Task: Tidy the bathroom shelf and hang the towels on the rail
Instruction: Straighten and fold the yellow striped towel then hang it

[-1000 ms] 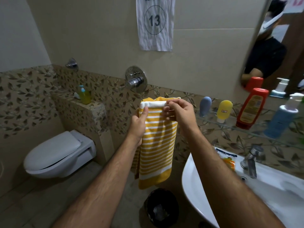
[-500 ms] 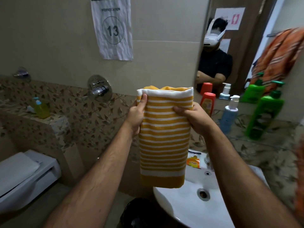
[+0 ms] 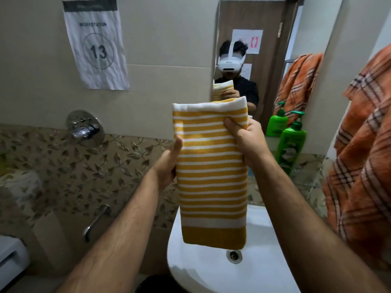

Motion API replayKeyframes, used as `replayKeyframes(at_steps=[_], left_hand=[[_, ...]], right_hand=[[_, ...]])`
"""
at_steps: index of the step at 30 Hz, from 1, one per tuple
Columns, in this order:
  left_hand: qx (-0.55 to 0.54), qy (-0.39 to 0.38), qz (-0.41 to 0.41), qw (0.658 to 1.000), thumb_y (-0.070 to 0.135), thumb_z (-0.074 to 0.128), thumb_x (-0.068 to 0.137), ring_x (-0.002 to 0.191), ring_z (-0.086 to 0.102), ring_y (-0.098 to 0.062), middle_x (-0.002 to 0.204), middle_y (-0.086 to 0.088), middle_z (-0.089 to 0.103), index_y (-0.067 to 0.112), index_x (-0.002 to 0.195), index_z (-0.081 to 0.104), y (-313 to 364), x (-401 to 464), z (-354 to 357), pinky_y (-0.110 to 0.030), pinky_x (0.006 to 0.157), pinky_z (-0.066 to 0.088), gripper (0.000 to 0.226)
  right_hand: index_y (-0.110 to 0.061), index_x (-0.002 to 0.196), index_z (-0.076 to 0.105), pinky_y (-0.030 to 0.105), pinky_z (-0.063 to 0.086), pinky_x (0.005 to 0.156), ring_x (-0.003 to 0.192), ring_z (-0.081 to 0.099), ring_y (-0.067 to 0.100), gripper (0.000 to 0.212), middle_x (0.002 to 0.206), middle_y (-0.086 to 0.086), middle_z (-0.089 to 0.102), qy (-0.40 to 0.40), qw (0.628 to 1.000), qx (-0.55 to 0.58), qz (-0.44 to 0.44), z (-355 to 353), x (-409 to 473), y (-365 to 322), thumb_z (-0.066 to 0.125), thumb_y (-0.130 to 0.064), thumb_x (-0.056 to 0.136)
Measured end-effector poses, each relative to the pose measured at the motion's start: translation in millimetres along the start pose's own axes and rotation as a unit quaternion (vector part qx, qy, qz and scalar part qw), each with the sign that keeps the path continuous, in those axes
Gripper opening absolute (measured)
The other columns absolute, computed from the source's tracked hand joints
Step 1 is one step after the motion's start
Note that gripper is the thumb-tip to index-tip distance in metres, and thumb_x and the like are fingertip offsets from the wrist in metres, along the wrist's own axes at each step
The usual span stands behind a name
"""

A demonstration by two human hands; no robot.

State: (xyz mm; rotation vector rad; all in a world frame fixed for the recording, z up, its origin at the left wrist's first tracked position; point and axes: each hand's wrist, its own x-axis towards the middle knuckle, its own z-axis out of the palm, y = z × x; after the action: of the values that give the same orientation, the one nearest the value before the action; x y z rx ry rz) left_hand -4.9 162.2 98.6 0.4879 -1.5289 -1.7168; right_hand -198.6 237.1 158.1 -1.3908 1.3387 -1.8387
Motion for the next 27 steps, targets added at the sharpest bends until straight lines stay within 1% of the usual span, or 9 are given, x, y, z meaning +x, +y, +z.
replayKeyframes(at_steps=[2, 5, 8, 11, 14, 16, 20, 24, 27], left_hand=[[-0.007, 0.002, -0.021, 1.0, 0.062, 0.082, 0.053, 0.113, 0.065, -0.03, 0.123, -0.014, 0.067, 0.01, 0.131, 0.056, -8, 4, 8, -0.046, 0.089, 0.056, 0.097], [-0.034, 0.053, 0.017, 0.998, 0.034, 0.075, 0.073, 0.106, 0.068, -0.032, 0.118, -0.017, 0.069, 0.006, 0.124, 0.059, -6, 15, 28, -0.044, 0.085, 0.058, 0.06], [-0.085, 0.072, 0.045, 0.993, 0.033, 0.071, 0.073, 0.1, 0.069, -0.031, 0.11, -0.013, 0.072, 0.007, 0.116, 0.064, 3, 30, 40, -0.045, 0.084, 0.058, 0.051], [-0.093, 0.06, 0.045, 0.993, 0.038, 0.072, 0.074, 0.102, 0.069, -0.029, 0.11, -0.01, 0.073, 0.01, 0.116, 0.065, 10, 41, 42, -0.045, 0.086, 0.057, 0.052], [-0.051, 0.054, 0.04, 0.996, 0.029, 0.068, 0.086, 0.097, 0.071, -0.023, 0.101, -0.005, 0.074, 0.013, 0.106, 0.066, 11, 47, 37, -0.036, 0.079, 0.06, 0.025], [-0.043, 0.03, 0.022, 0.998, 0.028, 0.067, 0.088, 0.097, 0.071, -0.022, 0.103, -0.005, 0.074, 0.014, 0.106, 0.065, 9, 48, 30, -0.034, 0.078, 0.06, 0.023], [-0.052, -0.054, -0.008, 0.997, 0.032, 0.07, 0.078, 0.095, 0.072, -0.02, 0.1, -0.002, 0.076, 0.017, 0.107, 0.063, 7, 51, 12, -0.034, 0.076, 0.06, 0.034], [-0.055, -0.162, -0.015, 0.985, 0.037, 0.081, 0.065, 0.105, 0.069, -0.025, 0.115, -0.01, 0.071, 0.012, 0.12, 0.06, -1, 52, 15, -0.038, 0.084, 0.058, 0.064], [-0.03, -0.207, -0.003, 0.978, 0.024, 0.084, 0.071, 0.105, 0.069, -0.025, 0.112, -0.008, 0.072, 0.012, 0.121, 0.059, -7, 50, 34, -0.043, 0.09, 0.056, 0.058]], right_hand=[[-0.014, 0.097, 0.071, 0.044, 0.058, 0.087, 0.093, 0.072, 0.025, 0.008, 0.097, 0.007, 0.075, 0.016, 1.0, -0.009, 0.003, -9, 2, -3, 0.068, -0.02, 0.091], [-0.01, 0.105, 0.069, 0.049, 0.056, 0.092, 0.097, 0.072, 0.027, 0.016, 0.104, 0.011, 0.075, 0.023, 0.999, -0.017, 0.019, -21, 6, -12, 0.068, -0.019, 0.091], [-0.005, 0.128, 0.056, 0.048, 0.055, 0.094, 0.11, 0.067, 0.032, 0.044, 0.121, 0.018, 0.068, -0.029, 0.997, 0.069, 0.027, -36, 4, -25, 0.068, -0.023, 0.09], [-0.01, 0.133, 0.052, 0.043, 0.055, 0.095, 0.116, 0.064, 0.031, 0.076, 0.129, 0.018, 0.064, -0.083, 0.988, 0.09, 0.099, -43, -16, -10, 0.084, -0.037, 0.069], [-0.011, 0.115, 0.065, 0.034, 0.06, 0.083, 0.106, 0.069, 0.029, 0.036, 0.114, 0.013, 0.072, 0.009, 0.99, 0.042, 0.134, -28, -39, 13, 0.076, -0.018, 0.081], [-0.012, 0.105, 0.069, 0.034, 0.061, 0.08, 0.1, 0.072, 0.027, 0.019, 0.104, 0.01, 0.075, 0.065, 0.991, 0.039, 0.111, -18, -47, 17, 0.069, -0.008, 0.087], [-0.012, 0.098, 0.071, 0.035, 0.061, 0.078, 0.091, 0.074, 0.023, 0.012, 0.095, 0.007, 0.077, 0.123, 0.989, -0.004, 0.078, -4, -59, 11, 0.068, -0.006, 0.088], [-0.008, 0.101, 0.069, 0.03, 0.061, 0.068, 0.085, 0.075, 0.021, 0.012, 0.089, 0.004, 0.078, 0.185, 0.98, -0.035, 0.061, -6, -79, -3, 0.068, -0.006, 0.088], [-0.006, 0.102, 0.069, 0.035, 0.061, 0.071, 0.088, 0.074, 0.026, 0.014, 0.096, 0.011, 0.076, 0.237, 0.968, -0.07, 0.042, -14, -96, -19, 0.068, -0.009, 0.089]])
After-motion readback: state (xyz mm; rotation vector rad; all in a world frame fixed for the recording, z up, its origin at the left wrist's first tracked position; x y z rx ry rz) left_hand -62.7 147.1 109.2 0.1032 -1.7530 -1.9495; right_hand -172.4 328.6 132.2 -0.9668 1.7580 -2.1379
